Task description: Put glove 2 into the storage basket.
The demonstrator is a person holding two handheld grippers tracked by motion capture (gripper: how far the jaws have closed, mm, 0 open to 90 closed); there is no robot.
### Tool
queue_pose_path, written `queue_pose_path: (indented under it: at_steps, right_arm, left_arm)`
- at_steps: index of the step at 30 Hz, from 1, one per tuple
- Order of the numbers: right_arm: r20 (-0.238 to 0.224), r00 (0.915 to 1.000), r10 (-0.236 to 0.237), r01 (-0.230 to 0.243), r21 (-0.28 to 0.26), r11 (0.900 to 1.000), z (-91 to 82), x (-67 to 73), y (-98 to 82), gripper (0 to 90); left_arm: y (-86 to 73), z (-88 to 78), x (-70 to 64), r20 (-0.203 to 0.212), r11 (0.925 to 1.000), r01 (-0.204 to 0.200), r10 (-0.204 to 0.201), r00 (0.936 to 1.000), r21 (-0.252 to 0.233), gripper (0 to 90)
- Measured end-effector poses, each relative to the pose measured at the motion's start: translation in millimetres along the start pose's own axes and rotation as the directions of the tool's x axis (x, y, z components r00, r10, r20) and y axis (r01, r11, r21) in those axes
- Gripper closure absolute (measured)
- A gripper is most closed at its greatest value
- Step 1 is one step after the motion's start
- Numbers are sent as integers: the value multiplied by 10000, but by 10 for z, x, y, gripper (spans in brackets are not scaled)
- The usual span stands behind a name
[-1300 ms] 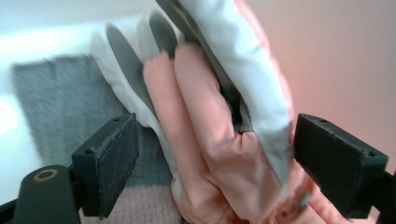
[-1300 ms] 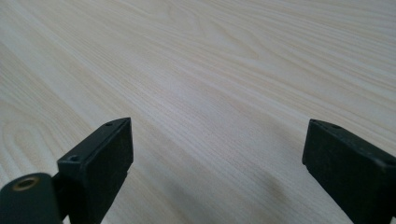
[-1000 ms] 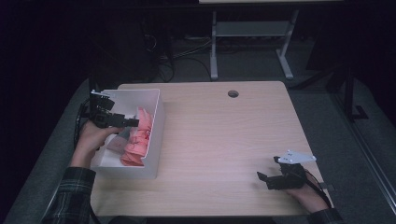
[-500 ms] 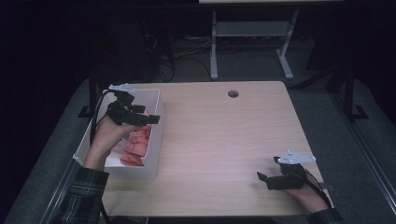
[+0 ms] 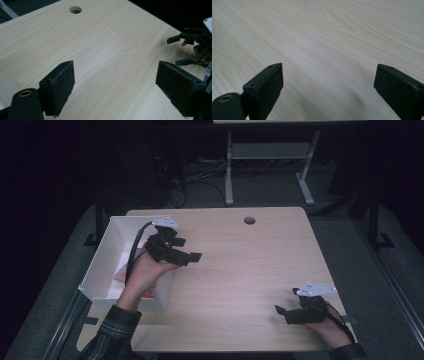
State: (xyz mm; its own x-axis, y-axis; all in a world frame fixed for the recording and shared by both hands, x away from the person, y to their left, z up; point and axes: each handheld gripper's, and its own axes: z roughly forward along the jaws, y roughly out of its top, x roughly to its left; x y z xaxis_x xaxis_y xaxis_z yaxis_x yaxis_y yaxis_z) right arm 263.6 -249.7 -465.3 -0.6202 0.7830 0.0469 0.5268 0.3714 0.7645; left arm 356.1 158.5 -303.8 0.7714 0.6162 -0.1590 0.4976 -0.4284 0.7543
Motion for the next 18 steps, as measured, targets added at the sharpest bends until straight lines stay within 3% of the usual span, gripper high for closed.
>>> queue_pose_path:
  at_steps: [9, 18]
  right_arm:
    - [35, 10000, -67, 67, -4, 10000, 0, 5, 0, 85]
    - [31, 9999, -97, 97, -9, 10000, 0, 3, -1, 85]
  left_arm:
    - [-113, 340, -270, 186, 9981, -484, 477, 9987, 393, 153]
    - [-355, 605, -371, 237, 9956, -658, 643, 9976, 665, 153]
